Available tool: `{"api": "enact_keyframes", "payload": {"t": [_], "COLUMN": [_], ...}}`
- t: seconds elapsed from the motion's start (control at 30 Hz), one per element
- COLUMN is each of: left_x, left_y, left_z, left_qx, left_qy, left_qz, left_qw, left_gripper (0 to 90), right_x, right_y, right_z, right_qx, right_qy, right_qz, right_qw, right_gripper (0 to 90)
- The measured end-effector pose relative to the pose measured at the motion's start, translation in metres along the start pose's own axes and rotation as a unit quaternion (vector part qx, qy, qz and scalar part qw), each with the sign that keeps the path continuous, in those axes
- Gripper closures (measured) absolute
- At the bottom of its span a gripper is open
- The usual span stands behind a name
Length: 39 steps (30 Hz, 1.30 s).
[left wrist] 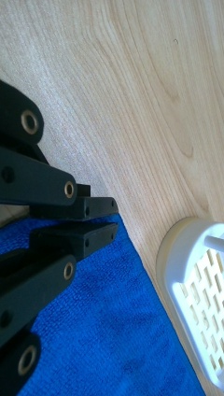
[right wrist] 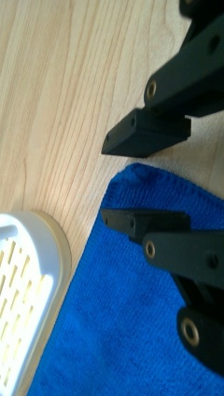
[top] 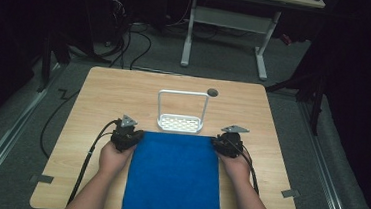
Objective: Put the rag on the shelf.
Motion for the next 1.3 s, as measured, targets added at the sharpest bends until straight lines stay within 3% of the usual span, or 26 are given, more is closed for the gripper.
{"api": "enact_keyframes", "payload": {"t": [0.03, 0.07, 0.17, 0.27, 0.3, 0.47, 0.57, 0.63, 0.7, 0.87, 1.13, 1.17, 1.3], "left_x": [0.0, -0.001, -0.001, -0.001, 0.0, -0.006, -0.009, -0.013, -0.015, -0.016, -0.014, -0.014, -0.014], "left_y": [0.0, 0.0, 0.0, -0.001, -0.005, -0.017, -0.022, -0.026, -0.032, -0.052, -0.074, -0.082, -0.096], "left_z": [0.0, 0.0, 0.0, 0.0, -0.002, -0.007, -0.008, -0.01, -0.013, -0.025, -0.036, -0.04, -0.049], "left_qx": [0.0, 0.0, 0.0, -0.003, -0.026, -0.064, -0.07, -0.077, -0.084, -0.123, -0.164, -0.179, -0.2], "left_qy": [0.0, 0.001, 0.002, 0.002, -0.006, 0.015, -0.008, -0.008, 0.006, 0.0, -0.006, -0.01, -0.011], "left_qz": [0.0, 0.001, 0.001, 0.002, -0.002, 0.0, 0.017, 0.019, 0.014, 0.006, -0.003, -0.004, -0.005], "left_qw": [1.0, 1.0, 1.0, 1.0, 0.9996, 0.9978, 0.9974, 0.9968, 0.9964, 0.9924, 0.9865, 0.9838, 0.9798], "left_gripper": [86.4, 86.4, 86.6, 86.7, 86.8, 87.4, 87.6, 87.6, 87.6, 87.5, 87.6, 87.6, 87.6], "right_x": [0.0, 0.0, 0.004, 0.007, 0.012, 0.03, 0.037, 0.04, 0.042, 0.043, 0.045, 0.046, 0.048], "right_y": [0.0, -0.001, -0.001, -0.002, -0.004, -0.026, -0.038, -0.045, -0.052, -0.071, -0.099, -0.104, -0.116], "right_z": [0.0, 0.001, 0.002, 0.003, 0.004, -0.001, -0.002, -0.003, -0.005, -0.017, -0.032, -0.034, -0.039], "right_qx": [0.0, 0.001, 0.004, 0.007, 0.008, -0.051, -0.079, -0.091, -0.104, -0.142, -0.188, -0.193, -0.21], "right_qy": [0.0, -0.01, -0.019, -0.022, -0.014, -0.026, -0.016, -0.017, -0.024, -0.021, -0.013, -0.013, -0.019], "right_qz": [0.0, 0.008, 0.002, 0.002, -0.011, -0.036, -0.06, -0.065, -0.065, -0.072, -0.086, -0.088, -0.092], "right_qw": [1.0, 0.9999, 0.9998, 0.9997, 0.9998, 0.9977, 0.995, 0.9936, 0.9922, 0.987, 0.9784, 0.9771, 0.9732], "right_gripper": [66.8, 74.9, 86.1, 87.7, 88.2, 88.4, 88.4, 88.4, 88.4, 88.4, 88.4, 88.4, 88.4]}}
Point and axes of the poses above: each handheld gripper's, and its own axes: y roughly forward along the jaws, z roughly out of its underside, x roughly to its left, the point moved 10 cm from there along y, roughly forward along the jaws, and after that the axes turned 12 degrees about y, right-handed, at the moved point
